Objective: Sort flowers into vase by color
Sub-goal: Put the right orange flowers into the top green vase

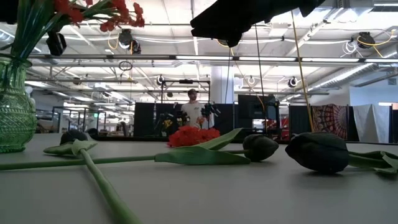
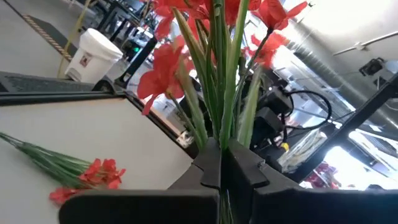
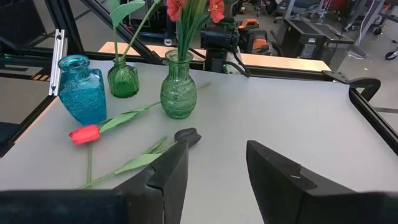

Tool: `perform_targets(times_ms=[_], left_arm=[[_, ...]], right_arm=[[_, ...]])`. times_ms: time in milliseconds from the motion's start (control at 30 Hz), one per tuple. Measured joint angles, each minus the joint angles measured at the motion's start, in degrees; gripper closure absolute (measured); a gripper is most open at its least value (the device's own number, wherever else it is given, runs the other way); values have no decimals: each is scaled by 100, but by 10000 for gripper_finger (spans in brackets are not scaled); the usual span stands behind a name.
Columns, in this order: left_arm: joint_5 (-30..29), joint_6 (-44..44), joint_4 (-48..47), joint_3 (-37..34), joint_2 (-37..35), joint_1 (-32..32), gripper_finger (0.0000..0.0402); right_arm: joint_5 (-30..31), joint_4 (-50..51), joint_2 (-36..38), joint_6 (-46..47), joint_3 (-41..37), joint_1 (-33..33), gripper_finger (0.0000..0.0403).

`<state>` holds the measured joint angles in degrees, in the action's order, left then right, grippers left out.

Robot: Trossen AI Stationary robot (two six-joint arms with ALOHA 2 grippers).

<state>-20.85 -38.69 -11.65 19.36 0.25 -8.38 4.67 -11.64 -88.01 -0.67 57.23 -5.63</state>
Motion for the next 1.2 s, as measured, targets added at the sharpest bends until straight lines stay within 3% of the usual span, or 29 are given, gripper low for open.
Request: perform_targets(times_ms=[433, 867, 1200], left_arm=[[661, 198, 389, -9, 0, 0, 395], [722, 779, 432, -9, 0, 0, 395], [937, 920, 1684, -631, 0, 0, 395]], right_arm=[[-2, -2, 0, 2, 0, 1, 248], [-17, -7, 0, 2, -2, 2, 248], [-20, -7, 0, 2, -2, 0, 248]])
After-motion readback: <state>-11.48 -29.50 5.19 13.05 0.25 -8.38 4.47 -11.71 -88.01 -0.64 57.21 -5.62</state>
